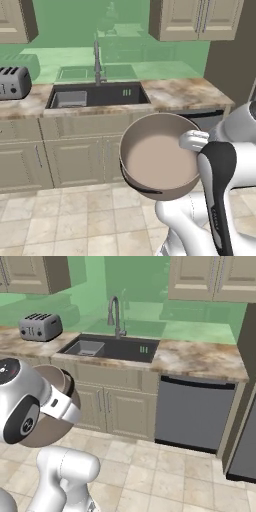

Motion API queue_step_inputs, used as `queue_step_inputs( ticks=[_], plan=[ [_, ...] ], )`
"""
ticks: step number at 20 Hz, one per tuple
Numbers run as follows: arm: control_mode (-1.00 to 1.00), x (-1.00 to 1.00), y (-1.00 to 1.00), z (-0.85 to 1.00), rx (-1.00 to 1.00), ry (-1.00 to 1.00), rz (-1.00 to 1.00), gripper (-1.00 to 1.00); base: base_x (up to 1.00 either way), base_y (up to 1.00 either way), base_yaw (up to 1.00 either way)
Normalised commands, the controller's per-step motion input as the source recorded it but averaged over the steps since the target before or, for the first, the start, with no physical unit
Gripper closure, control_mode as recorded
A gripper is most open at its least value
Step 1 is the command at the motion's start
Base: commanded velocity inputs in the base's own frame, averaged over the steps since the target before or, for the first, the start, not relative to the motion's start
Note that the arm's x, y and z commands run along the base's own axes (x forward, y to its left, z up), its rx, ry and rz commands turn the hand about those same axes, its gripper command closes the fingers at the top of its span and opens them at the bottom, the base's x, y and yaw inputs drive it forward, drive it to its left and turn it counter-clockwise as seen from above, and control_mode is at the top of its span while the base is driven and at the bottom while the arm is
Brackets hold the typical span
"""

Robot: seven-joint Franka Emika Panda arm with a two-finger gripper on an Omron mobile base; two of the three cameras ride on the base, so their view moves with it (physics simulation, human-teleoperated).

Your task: Move the pot and pan from the stove into the sink.

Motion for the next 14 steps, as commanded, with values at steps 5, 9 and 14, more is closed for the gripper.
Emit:
queue_step_inputs(
  ticks=[5, 9, 14],
  plan=[
    [1.00, 0.00, 0.00, 0.00, 0.00, 0.00, 0.00, 1.00, 0.09, 0.00, 0.00],
    [1.00, 0.00, 0.00, 0.00, 0.00, 0.00, 0.00, 1.00, 0.47, 0.00, 0.00],
    [1.00, 0.00, 0.00, 0.00, 0.00, 0.00, 0.00, 1.00, 0.71, 0.00, -0.02]
  ],
)
